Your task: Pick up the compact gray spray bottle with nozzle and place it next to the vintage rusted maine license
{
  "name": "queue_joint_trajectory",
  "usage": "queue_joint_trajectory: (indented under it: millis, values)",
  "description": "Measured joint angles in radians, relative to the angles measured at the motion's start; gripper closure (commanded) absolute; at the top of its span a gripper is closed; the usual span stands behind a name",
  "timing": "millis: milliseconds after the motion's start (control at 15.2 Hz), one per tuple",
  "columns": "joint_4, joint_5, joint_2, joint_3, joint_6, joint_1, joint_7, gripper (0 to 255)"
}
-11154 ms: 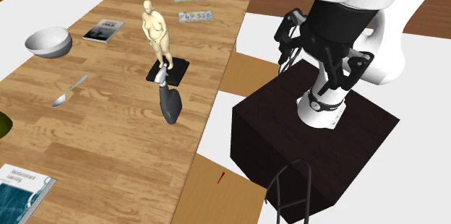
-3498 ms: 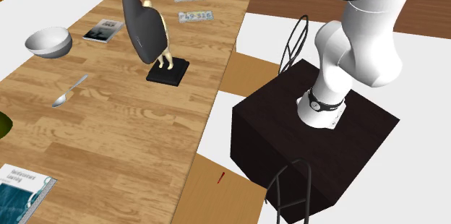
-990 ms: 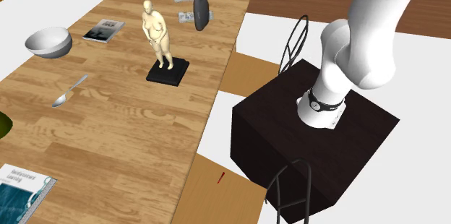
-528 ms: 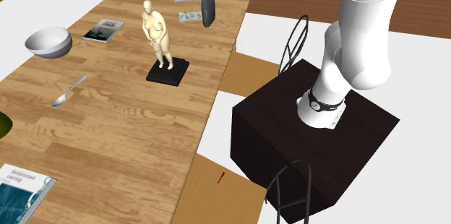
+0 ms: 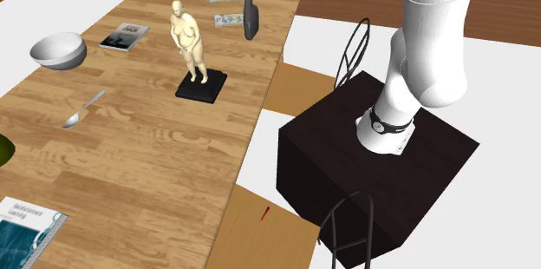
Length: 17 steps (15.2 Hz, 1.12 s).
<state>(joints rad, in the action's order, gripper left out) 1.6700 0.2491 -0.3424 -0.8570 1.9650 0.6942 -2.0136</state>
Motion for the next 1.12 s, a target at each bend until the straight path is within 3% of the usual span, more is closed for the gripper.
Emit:
queue_joint_trajectory:
  millis: [462, 924, 990, 1122]
  values:
    - [0.065, 0.023, -0.022, 0.012, 0.08, 0.003, -0.016, 255]
    - [0.072, 0.026, -0.025, 0.014, 0.089, 0.003, -0.016, 255]
    - [0.072, 0.026, -0.025, 0.014, 0.089, 0.003, -0.016, 0]
    - [0.072, 0.026, -0.025, 0.014, 0.089, 0.003, -0.016, 0]
